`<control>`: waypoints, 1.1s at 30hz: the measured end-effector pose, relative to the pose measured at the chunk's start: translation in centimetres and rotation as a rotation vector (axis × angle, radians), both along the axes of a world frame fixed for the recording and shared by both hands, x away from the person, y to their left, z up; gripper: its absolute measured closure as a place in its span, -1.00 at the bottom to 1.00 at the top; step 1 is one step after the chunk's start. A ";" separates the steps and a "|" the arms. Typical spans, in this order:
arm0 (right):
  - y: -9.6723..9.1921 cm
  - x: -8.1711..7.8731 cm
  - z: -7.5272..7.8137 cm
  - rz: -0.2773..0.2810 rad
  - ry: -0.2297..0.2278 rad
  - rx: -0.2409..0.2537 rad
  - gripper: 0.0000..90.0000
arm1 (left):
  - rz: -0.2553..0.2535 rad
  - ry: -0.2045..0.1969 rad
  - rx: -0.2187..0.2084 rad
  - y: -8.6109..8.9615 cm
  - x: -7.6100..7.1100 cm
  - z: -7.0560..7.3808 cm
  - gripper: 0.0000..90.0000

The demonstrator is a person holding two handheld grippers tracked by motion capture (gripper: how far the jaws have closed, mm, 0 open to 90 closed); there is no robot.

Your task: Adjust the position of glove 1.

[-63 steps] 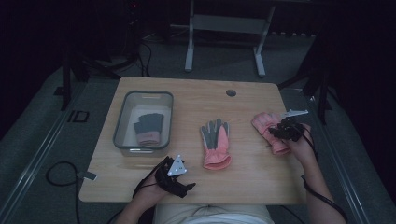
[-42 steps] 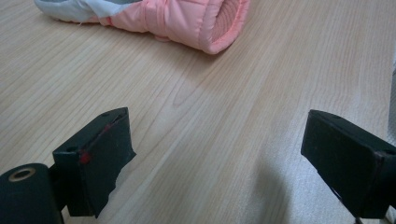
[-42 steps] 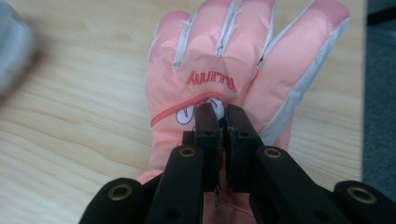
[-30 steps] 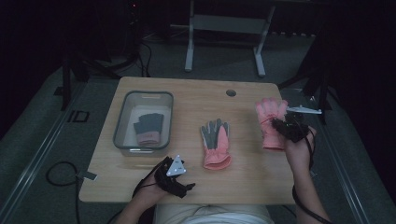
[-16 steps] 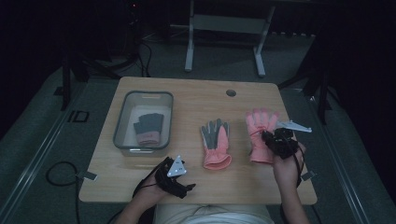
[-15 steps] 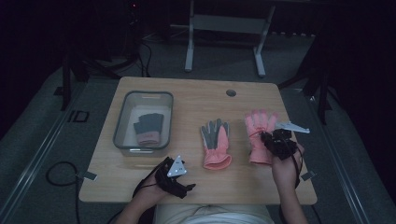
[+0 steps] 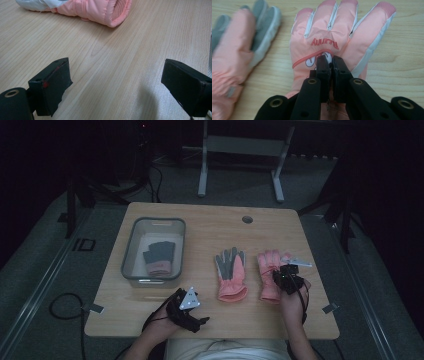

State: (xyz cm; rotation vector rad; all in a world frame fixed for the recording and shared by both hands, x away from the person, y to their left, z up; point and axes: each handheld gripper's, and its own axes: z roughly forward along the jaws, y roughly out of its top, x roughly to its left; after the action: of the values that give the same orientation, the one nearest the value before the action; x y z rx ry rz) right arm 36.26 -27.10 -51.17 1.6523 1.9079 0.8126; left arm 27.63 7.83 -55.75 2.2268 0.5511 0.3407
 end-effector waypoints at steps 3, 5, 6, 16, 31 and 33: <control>-0.2 0.6 -1.2 -0.005 0.012 0.001 0.87 | -0.001 0.002 -0.007 0.0 0.0 0.0 -0.81; -0.2 0.7 -1.4 0.005 0.011 0.001 0.83 | -0.003 0.002 -0.005 0.0 0.0 0.0 -0.81; -0.3 0.8 -1.5 0.009 0.011 0.001 0.81 | -0.003 0.003 -0.007 0.0 0.0 0.0 -0.81; -2.0 1.0 1.0 0.224 -0.004 -0.046 0.49 | -0.009 0.011 -0.003 0.0 0.0 0.0 -0.81; -2.0 1.1 -1.4 0.286 0.011 -0.113 0.53 | -0.004 0.008 -0.002 0.0 0.0 0.0 -0.81; -1.9 1.2 -1.4 0.283 0.014 -0.112 0.57 | -0.004 0.007 -0.005 0.0 0.0 0.0 -0.81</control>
State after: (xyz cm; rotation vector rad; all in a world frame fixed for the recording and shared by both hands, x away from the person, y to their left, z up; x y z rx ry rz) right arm 37.42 -29.02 -52.56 1.3442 2.1871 0.7846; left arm 27.59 7.82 -55.70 2.2243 0.5500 0.3293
